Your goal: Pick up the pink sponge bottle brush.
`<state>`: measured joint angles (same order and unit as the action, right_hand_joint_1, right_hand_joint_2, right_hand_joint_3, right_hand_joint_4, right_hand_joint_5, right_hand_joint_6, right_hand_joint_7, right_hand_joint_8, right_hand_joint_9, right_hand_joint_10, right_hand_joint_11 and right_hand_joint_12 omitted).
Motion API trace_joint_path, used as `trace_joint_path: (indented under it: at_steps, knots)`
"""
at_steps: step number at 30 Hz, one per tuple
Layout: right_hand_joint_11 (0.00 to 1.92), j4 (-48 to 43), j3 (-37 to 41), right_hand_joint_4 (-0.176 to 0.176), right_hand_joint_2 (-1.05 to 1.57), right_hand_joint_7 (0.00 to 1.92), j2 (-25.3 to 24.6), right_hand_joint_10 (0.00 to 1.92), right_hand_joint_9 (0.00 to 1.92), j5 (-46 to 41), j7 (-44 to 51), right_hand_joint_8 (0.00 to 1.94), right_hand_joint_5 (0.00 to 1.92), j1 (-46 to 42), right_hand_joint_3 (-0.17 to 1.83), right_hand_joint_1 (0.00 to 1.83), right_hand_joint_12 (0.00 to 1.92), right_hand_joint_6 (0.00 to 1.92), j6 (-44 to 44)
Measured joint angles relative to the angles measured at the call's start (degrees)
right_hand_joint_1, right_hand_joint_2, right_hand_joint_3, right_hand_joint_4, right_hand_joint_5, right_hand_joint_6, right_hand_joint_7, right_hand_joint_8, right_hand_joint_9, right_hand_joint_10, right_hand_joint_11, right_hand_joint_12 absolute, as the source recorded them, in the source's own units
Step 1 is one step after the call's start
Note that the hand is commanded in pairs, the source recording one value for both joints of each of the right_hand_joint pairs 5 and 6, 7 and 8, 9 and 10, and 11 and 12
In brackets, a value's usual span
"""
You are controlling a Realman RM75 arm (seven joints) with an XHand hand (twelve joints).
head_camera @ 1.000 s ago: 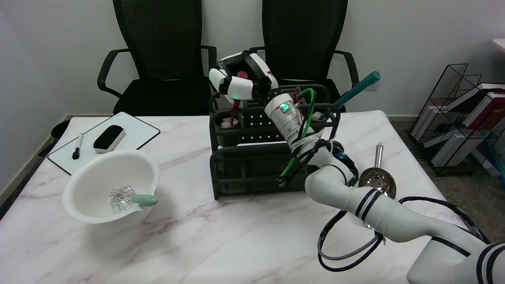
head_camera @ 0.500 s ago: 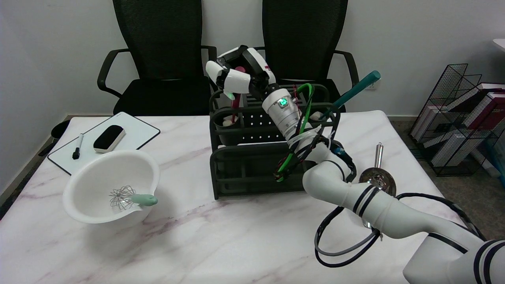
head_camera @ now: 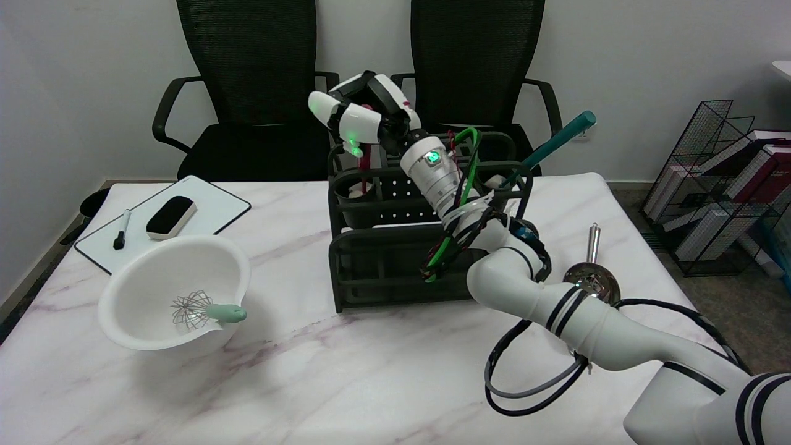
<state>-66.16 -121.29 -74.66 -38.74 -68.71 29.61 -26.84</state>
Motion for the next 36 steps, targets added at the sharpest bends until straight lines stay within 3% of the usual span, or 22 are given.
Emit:
trace_joint_path:
  at_steps: [8,36]
  knots:
    - [1.92,-0.6,0.0,0.0,1.54,1.92,-0.7,1.92,1.92,0.0,-0.2,1.92,1.92,1.0,0.53,0.95,1.92,1.92,4.6]
    - [1.92,-4.7,1.5,0.0,1.57,1.92,-1.2,1.92,1.92,-1.6,-0.4,1.92,1.92,4.1,0.45,0.97,1.92,1.92,13.3]
